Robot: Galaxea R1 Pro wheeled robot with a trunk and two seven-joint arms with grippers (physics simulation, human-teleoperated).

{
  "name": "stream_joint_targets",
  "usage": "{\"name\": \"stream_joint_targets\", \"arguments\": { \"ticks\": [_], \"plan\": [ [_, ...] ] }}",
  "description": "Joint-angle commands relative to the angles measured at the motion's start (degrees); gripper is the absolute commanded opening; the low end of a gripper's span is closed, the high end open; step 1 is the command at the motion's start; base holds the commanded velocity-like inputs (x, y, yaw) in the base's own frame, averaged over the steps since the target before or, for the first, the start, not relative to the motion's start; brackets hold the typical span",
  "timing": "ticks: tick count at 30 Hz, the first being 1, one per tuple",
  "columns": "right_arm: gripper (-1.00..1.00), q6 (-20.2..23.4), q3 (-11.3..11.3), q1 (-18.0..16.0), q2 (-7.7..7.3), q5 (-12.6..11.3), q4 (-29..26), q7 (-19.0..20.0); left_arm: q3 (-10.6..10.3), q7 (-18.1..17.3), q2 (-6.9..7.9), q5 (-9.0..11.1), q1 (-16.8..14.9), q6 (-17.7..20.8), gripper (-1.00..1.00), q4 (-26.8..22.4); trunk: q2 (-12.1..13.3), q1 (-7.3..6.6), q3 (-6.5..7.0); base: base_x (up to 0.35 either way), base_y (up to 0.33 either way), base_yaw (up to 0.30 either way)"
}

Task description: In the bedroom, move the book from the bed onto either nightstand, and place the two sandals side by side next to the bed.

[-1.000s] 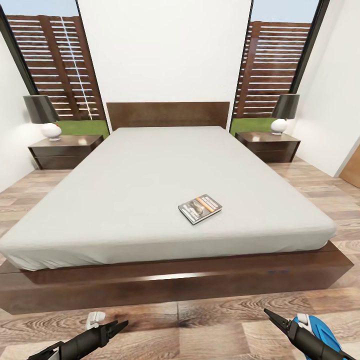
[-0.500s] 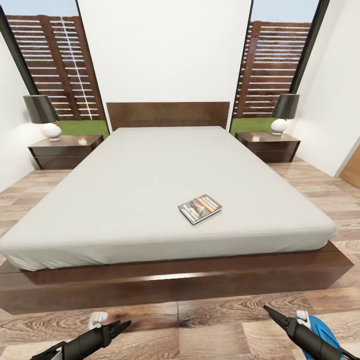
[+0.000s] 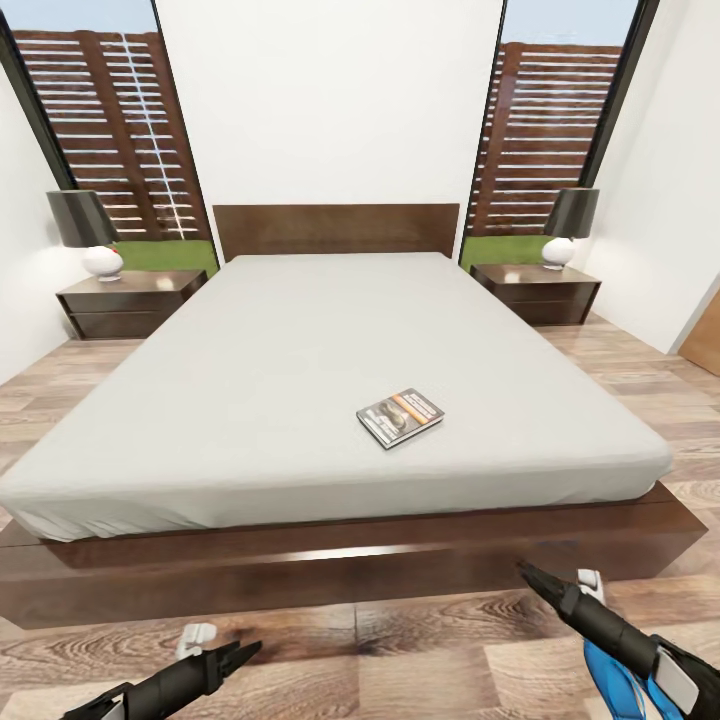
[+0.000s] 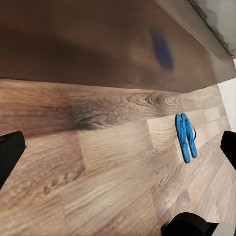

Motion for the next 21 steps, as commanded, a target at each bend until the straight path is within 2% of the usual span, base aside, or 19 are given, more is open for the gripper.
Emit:
{"name": "stream_joint_targets", "arguments": {
  "ticks": [1, 4, 8, 13, 21],
  "plan": [
    [1.0, 2.1, -0.1, 0.0, 0.06, -0.3, -0.9, 0.0, 0.4, -0.1, 0.09, -0.4, 0.0, -0.4, 1.0, 0.1, 0.0, -0.01, -0.05, 0.0, 0.0, 0.0],
    [1.0, 4.5, 0.0, 0.0, 0.27, -0.5, -2.5, -0.4, 0.4, -0.1, 0.18, -0.4, 0.0, -0.4, 1.0, 0.1, 0.0, -0.01, -0.05, 0.0, 0.0, 0.0],
    [1.0, 7.6, 0.0, 0.0, 1.31, -0.8, -5.2, -1.6, 0.4, -0.1, 0.1, -0.4, 0.0, -0.4, 1.0, 0.1, 0.0, -0.01, -0.05, 0.0, 0.0, 0.0],
    [1.0, 9.7, -0.1, 0.0, 2.5, -1.2, -8.6, -3.6, 0.3, 0.0, -0.09, -0.5, 0.0, -0.4, 1.0, 0.1, 0.0, -0.01, -0.05, 0.0, 0.0, 0.0],
    [1.0, 12.3, -0.2, 0.0, 3.21, -3.4, -12.8, -4.9, 0.3, 0.0, 0.16, -0.6, 0.0, -0.4, 1.0, 0.1, 0.0, -0.01, -0.05, 0.0, 0.0, 0.0]
  ]
}}
